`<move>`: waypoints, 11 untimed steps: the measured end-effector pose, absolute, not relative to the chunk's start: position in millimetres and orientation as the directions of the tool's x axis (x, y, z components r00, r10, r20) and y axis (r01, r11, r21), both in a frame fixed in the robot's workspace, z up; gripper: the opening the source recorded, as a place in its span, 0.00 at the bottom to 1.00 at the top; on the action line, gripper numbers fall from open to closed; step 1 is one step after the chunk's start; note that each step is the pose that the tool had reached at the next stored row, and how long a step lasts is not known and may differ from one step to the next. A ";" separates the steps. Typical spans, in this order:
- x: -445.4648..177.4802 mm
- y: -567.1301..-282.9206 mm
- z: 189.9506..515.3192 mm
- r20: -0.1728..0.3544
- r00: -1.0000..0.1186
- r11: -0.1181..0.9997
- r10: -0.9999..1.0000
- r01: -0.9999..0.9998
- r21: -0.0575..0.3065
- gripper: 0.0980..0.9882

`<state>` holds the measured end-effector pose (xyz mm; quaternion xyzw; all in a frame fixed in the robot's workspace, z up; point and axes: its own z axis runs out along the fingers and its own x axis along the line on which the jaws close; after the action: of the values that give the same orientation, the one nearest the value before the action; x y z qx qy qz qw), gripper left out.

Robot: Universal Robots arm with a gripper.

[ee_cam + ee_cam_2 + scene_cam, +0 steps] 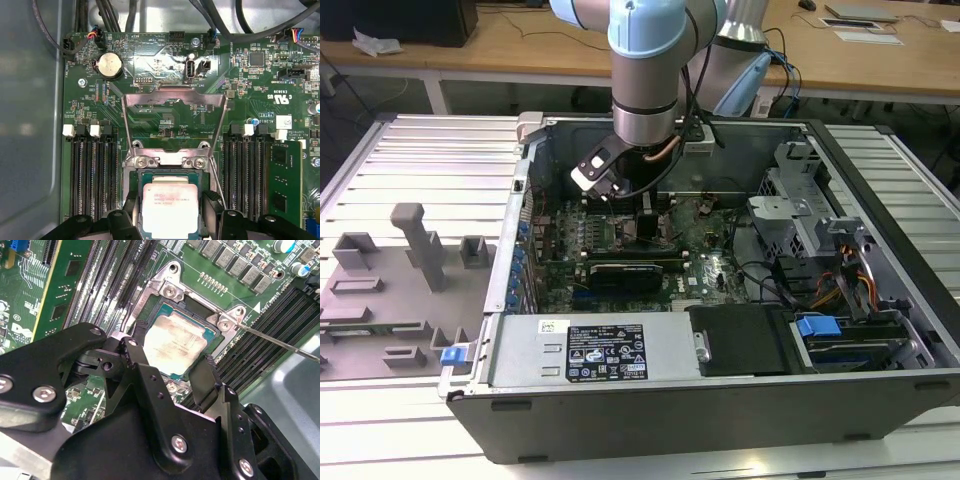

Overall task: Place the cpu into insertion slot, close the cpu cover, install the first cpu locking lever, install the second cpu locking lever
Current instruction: 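Place the cpu into insertion slot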

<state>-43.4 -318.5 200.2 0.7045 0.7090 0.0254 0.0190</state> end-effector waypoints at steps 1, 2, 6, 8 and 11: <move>-43.4 -318.5 200.2 0.009 -0.007 0.006 1.000 0.998 0.063 0.58; -43.4 -318.5 200.5 0.009 -0.007 0.006 1.000 0.998 0.063 0.58; -43.4 -318.5 207.2 0.009 -0.007 0.006 1.000 0.998 0.063 0.58; -43.4 -318.5 210.7 0.009 -0.007 0.006 1.000 0.998 0.063 0.58; -43.4 -318.4 213.4 0.009 -0.007 0.006 1.000 0.998 0.063 0.58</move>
<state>-43.4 -318.4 213.4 0.7045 0.7090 0.0255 0.0189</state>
